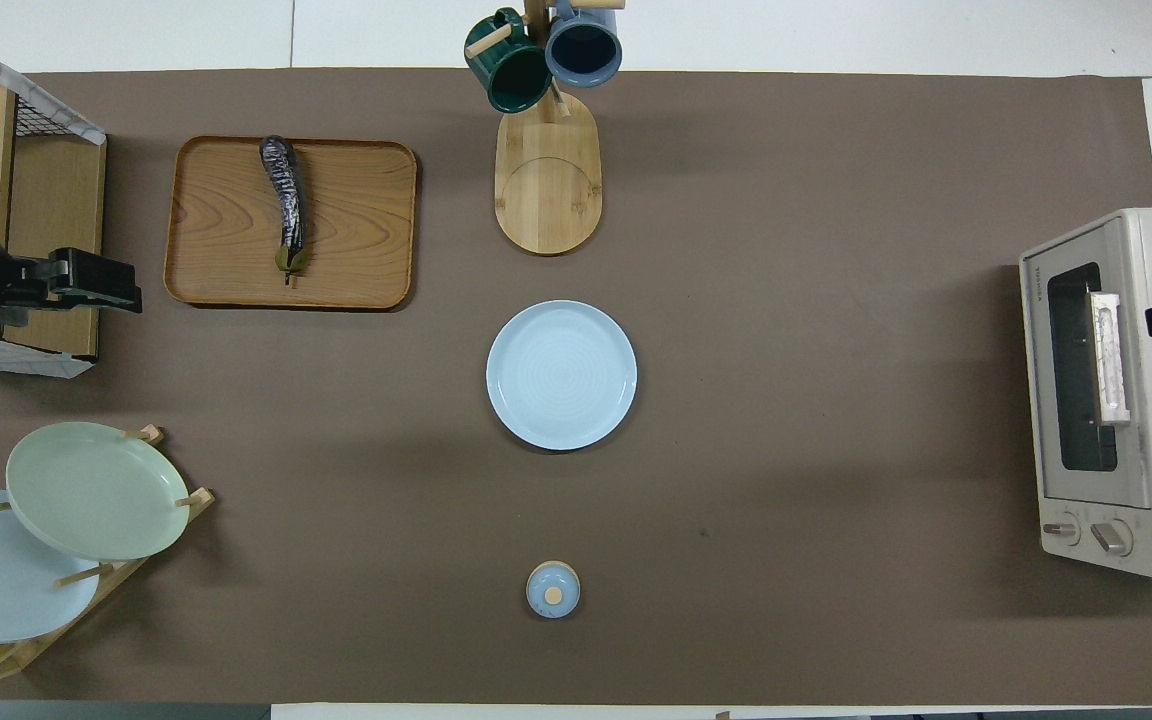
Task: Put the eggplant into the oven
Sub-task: 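Reach the left gripper over the eggplant on the wooden tray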
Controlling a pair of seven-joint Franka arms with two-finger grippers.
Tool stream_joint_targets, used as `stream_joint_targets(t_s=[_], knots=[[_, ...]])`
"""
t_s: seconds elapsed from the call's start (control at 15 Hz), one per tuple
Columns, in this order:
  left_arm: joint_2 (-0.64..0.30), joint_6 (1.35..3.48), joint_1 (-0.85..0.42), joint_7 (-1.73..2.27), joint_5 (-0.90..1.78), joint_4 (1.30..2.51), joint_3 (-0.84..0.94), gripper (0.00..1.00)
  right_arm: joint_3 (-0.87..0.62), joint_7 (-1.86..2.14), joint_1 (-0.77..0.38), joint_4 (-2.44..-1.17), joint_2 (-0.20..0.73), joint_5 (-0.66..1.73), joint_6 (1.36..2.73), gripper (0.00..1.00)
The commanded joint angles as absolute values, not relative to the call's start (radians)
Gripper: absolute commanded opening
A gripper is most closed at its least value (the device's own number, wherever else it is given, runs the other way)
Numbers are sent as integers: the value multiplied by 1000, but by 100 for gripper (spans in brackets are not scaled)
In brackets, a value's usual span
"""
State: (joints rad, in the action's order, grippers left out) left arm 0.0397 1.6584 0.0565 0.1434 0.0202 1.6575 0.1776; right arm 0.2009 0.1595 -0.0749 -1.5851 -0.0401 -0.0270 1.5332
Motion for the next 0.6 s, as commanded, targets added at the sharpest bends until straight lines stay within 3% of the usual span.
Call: stream_joint_targets(t_s=[0.0,0.2,0.53], knots=[[-6,1693,52,158,34,1637,178,100,203,146,-75,-1595,-49,-11,1523,100],[-96,1697,52,158,35,1579,178,100,204,146,-77,-1595,-49,-11,1523,100],[-334,1721,9,158,34,1424,178,100,204,144,-77,-1595,-49,-11,1523,100]])
